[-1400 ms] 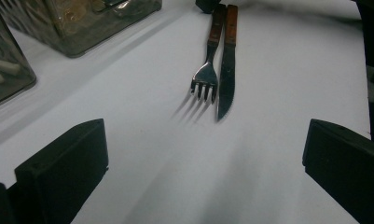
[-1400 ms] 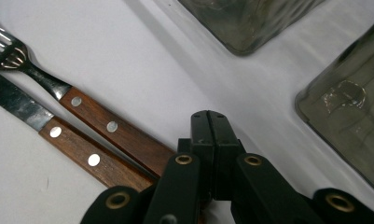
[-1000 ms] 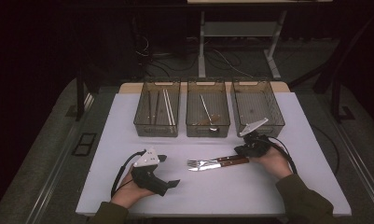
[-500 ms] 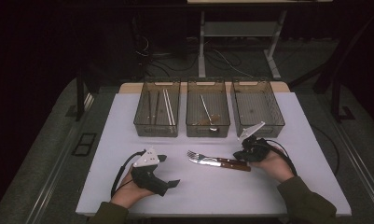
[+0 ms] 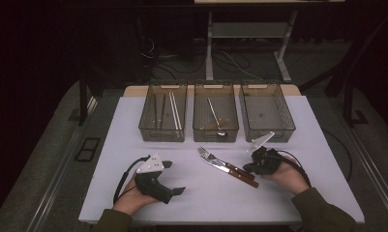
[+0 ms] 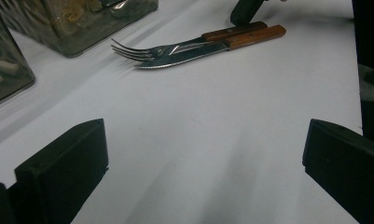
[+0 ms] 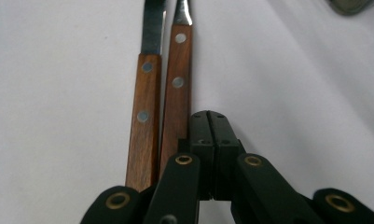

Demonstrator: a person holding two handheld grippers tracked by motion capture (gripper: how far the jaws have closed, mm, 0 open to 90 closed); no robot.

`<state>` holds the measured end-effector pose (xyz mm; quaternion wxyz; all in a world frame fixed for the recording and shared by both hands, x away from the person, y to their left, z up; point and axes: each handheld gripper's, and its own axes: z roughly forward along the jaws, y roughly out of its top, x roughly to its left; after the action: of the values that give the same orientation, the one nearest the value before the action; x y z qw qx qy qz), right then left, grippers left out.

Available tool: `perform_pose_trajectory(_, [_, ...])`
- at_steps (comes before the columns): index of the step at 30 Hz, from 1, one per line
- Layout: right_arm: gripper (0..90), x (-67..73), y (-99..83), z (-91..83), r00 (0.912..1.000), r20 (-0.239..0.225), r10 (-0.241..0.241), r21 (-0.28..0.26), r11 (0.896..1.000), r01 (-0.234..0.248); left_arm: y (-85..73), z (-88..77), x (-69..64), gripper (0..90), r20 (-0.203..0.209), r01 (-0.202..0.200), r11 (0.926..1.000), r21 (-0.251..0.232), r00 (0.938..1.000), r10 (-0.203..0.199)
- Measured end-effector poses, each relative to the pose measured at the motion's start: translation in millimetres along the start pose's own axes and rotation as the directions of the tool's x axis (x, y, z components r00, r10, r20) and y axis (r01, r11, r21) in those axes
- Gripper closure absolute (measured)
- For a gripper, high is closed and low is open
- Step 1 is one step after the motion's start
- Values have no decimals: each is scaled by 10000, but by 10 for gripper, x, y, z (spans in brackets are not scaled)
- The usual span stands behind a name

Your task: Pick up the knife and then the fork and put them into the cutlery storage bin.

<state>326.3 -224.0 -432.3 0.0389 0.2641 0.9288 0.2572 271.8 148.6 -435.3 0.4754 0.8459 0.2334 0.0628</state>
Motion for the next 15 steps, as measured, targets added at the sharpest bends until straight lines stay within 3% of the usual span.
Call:
perform_pose_trajectory(8, [897, -4, -21, -15, 10000, -35, 42, -2, 10000, -42, -1, 5, -3, 0, 50, -29, 10000, 52, 10000, 29])
perform_pose_trajectory(15, [739, -59, -5, -154, 9982, 98, 599, -663, 9960, -591, 4, 21, -9, 0, 103, -84, 9999, 87, 9999, 84])
